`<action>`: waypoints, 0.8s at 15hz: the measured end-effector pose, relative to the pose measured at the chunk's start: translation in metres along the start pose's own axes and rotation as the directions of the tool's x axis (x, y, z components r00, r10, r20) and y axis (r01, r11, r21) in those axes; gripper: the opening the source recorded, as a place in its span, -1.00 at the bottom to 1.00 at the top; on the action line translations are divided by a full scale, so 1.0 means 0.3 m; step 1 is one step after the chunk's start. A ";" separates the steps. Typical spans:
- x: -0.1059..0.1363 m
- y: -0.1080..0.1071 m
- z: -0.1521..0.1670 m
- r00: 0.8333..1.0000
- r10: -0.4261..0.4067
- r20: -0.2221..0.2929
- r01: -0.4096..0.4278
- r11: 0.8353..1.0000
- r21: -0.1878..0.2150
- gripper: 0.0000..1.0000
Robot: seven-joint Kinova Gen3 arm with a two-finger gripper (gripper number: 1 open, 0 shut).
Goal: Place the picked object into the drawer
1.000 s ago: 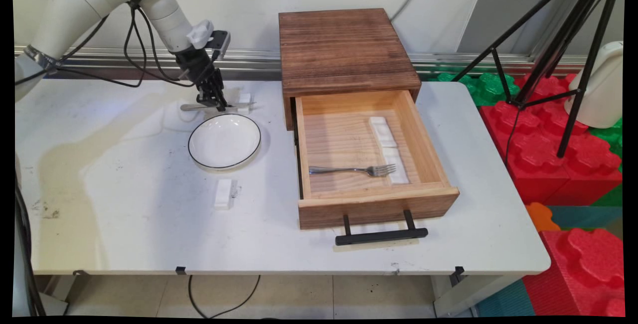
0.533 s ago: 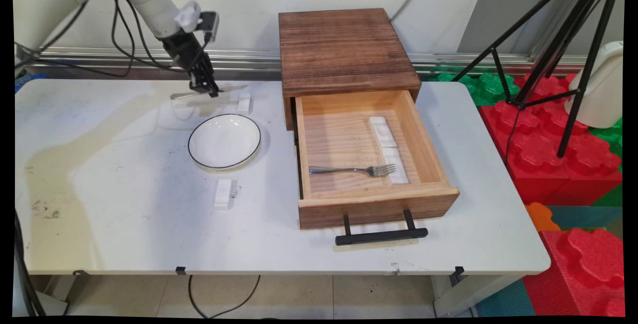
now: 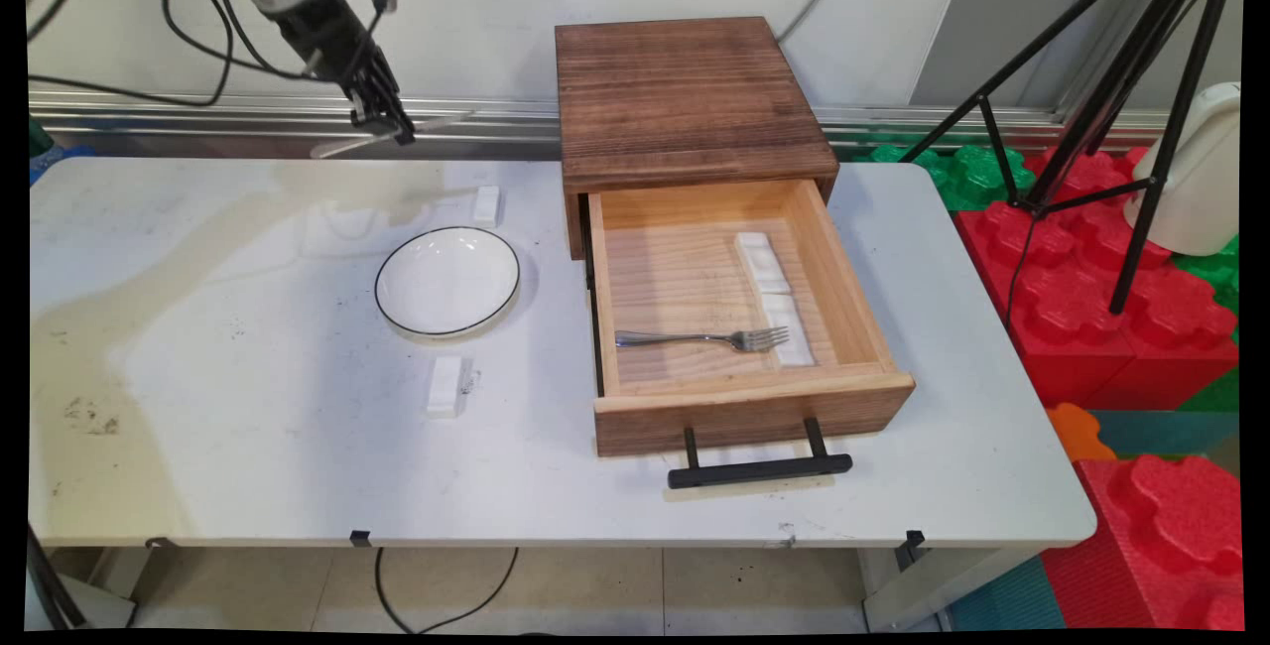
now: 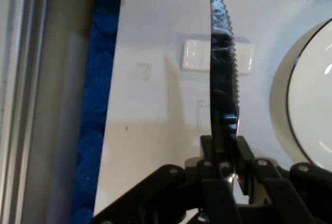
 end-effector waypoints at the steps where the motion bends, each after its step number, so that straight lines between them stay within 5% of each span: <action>1: 0.014 0.012 -0.043 1.000 -0.004 -0.009 0.005 1.000 0.007 -1.00; 12: 0.215 0.174 -0.313 0.992 -0.013 -0.122 0.015 1.000 0.018 -1.00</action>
